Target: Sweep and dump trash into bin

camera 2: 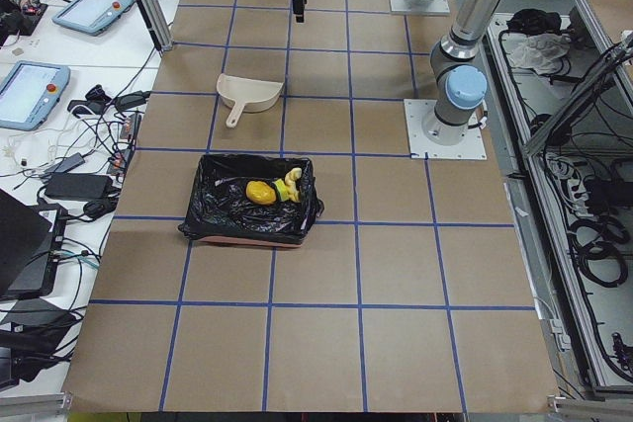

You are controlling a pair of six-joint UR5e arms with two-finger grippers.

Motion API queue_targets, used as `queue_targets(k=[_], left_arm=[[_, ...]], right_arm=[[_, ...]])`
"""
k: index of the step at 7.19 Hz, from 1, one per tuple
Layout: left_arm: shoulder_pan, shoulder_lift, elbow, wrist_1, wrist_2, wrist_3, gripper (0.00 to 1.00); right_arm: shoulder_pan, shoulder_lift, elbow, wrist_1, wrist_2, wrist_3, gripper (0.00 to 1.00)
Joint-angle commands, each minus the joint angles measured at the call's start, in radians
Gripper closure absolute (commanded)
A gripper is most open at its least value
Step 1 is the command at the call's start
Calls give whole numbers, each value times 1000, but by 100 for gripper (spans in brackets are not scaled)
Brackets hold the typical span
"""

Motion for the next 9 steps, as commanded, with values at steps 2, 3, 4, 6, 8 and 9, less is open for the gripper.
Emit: queue_targets(k=[2,3,4,6,8,9], left_arm=[[0,8,-11,30,3,-65,11],[0,9,-14,32,3,-62,11],[0,8,-14,33,3,-52,11],[0,6,-15,48,3,-51,10],[0,6,-16,53,3,-51,9],[0,6,-16,56,3,-51,9]], right_arm=[[-1,0,0,1,-1,0,0],[0,-2,0,1,-1,0,0],[-1,0,0,1,-1,0,0],[-1,-2,0,1,-1,0,0],[-1,-2,0,2,-1,0,0],[-1,-2,0,2,-3,0,0]])
